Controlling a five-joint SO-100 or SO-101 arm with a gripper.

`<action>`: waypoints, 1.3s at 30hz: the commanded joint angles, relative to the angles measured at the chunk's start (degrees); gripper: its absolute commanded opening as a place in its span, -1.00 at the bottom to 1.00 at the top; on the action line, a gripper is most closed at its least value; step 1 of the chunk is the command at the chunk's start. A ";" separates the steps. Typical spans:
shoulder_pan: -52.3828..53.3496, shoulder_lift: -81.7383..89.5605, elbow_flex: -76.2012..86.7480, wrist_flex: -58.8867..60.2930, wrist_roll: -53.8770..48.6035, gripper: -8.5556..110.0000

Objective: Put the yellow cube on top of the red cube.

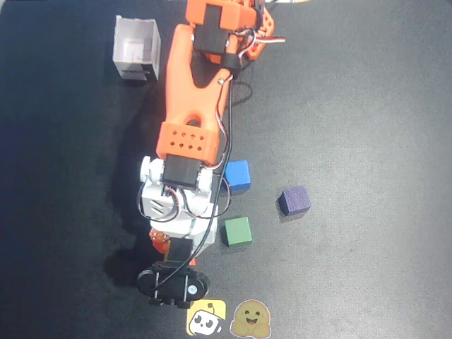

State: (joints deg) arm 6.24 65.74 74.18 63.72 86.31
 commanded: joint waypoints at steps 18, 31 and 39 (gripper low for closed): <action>-1.14 0.70 -1.14 -0.62 1.23 -0.58; -1.23 1.49 -0.79 -0.62 2.37 -0.54; -1.41 4.66 0.97 -1.32 2.37 -0.53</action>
State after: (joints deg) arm 5.62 65.65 75.06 63.46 88.07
